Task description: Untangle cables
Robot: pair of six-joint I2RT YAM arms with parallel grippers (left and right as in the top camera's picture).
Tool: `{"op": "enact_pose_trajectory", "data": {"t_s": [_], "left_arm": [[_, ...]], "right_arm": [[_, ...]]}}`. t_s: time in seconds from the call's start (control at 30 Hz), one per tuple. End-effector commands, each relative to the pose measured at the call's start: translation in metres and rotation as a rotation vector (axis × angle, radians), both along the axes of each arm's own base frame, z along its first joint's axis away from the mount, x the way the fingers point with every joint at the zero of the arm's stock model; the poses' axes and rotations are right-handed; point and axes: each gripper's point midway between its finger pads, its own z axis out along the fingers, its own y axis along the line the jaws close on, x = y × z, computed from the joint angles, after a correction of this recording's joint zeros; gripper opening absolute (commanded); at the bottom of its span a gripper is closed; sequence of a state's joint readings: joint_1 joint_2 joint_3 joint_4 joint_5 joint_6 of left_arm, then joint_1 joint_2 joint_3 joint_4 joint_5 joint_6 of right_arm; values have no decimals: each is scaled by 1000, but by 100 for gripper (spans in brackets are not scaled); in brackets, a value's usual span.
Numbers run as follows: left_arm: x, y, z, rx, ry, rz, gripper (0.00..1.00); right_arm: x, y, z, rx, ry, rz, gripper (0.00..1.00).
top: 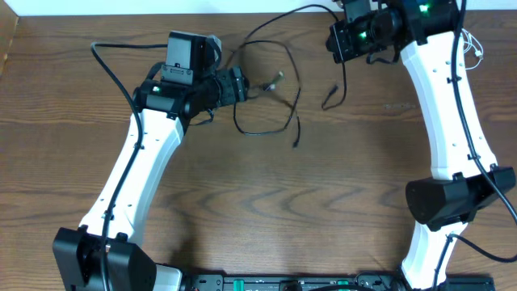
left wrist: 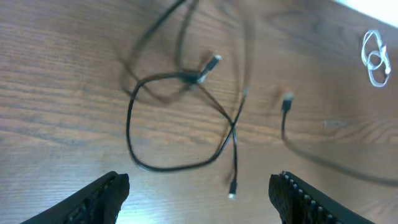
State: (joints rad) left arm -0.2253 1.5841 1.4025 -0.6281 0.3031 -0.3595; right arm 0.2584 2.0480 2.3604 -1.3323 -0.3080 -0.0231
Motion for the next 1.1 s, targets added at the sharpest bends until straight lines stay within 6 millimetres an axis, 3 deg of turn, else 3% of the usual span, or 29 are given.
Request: {"op": "enact_pose_trajectory", "data": {"t_s": [0.0, 0.17, 0.27, 0.37, 0.53, 0.57, 0.67, 0.8, 0.93, 1.07], "left_arm": [[7, -2, 1, -27, 3, 62, 78], [16, -19, 12, -55, -63, 37, 79], [22, -31, 10, -63, -85, 14, 79], [28, -37, -7, -54, -57, 6, 79], [33, -40, -52, -25, 39, 5, 78], [34, -41, -72, -15, 82, 3, 78], [36, -46, -89, -28, 113, -12, 78], [42, -52, -112, -34, 140, -23, 78], [41, -52, -129, -25, 172, -23, 78], [39, -51, -136, -18, 193, -22, 77]], "right_arm": [[-10, -8, 3, -15, 47, -100, 1], [-31, 17, 7, 2, 50, 57, 1], [-38, 23, 19, 25, 21, 95, 1], [-48, 18, 48, 57, -48, 109, 1], [-68, -13, 126, 106, -273, 56, 1], [-84, -27, 166, 129, -398, 32, 1], [-106, -38, 201, 146, -508, 18, 1], [-127, -50, 227, 140, -597, -19, 1], [-124, -78, 235, 93, -630, -155, 1], [-104, -126, 232, 10, -638, -358, 1]]}}
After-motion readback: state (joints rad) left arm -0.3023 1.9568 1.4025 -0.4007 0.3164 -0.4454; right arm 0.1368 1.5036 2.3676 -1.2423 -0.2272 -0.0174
